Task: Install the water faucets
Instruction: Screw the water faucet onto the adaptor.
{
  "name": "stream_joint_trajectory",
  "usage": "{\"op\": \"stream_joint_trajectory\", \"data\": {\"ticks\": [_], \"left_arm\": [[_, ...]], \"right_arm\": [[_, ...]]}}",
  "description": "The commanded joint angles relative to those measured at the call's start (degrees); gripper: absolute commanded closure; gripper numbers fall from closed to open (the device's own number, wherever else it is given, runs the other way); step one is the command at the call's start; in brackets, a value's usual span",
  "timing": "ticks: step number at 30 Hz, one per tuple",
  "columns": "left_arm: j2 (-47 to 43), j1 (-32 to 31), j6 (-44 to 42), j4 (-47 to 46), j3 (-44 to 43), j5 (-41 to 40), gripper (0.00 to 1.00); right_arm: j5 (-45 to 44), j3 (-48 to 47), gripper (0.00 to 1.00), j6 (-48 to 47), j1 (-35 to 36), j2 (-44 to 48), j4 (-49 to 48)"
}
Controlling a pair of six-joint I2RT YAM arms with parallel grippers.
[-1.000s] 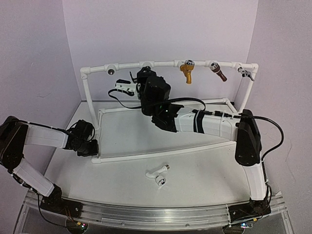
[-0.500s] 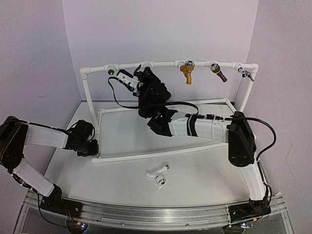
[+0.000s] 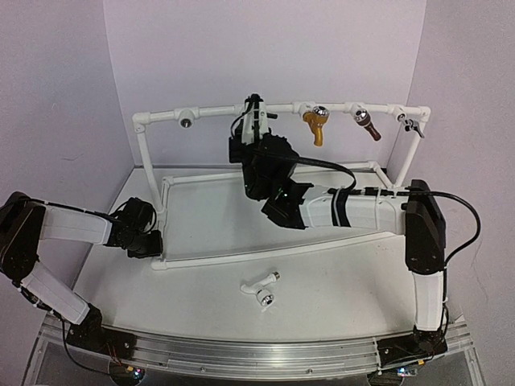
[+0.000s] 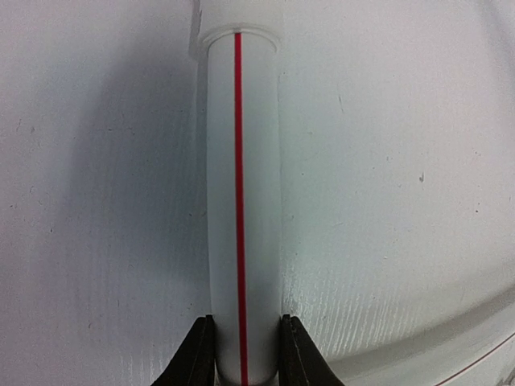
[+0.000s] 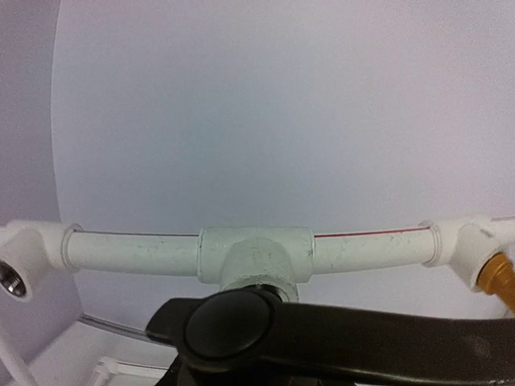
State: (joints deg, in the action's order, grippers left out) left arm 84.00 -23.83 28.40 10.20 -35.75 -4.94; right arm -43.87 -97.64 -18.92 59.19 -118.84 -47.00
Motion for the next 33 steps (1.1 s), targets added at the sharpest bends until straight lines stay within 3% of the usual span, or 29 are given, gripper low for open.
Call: {"op": "stream_joint_trajectory", "data": {"ticks": [1,5,9,14,20,24,28,31,33], "left_arm": [[1.0,-3.0,-1.9,-5.0,-0.2,12.7,1.0],[1.2,-3.0,-1.9,-5.0,-0.4,12.8,1.0],[1.0,-3.0,-2.0,-5.0,-0.3,12.7,1.0],[1.0,-3.0,-2.1,-5.0,-0.3,12.7,1.0],[1.1,-3.1,-2.0,-5.0,-0.4,12.6,1.0],[1.3,-3.0,-2.1,-4.9,-0.5,12.7,1.0],[1.5,-3.0,-2.1,-4.8,-0.6,12.7,1.0],[1.4,-3.0,-2.0,-4.8,-0.5,12.8,1.0],[1.3,-3.0,-2.0,-4.8,-0.5,12.8,1.0]], "right_arm": [[-3.8,6.9,0.94,42.1,-2.4,5.4,-3.5],[2.4,5.7,0.99,57.9,-2.8,4.3,-3.5],[8.2,3.5,0.99,66.7,-3.4,2.8,-3.5],[13.0,5.1,0.89,71.6,-4.3,3.8,-3.5],[22.1,10.7,0.39,57.5,-4.4,8.6,-3.7],[27.6,17.5,0.17,50.0,-4.4,13.8,-3.2],[35.6,21.9,0.12,43.9,-4.3,19.0,2.5],[40.5,22.1,0.13,36.8,-4.0,22.1,14.5],[41.4,21.0,0.14,26.8,-2.7,23.7,22.8]]}}
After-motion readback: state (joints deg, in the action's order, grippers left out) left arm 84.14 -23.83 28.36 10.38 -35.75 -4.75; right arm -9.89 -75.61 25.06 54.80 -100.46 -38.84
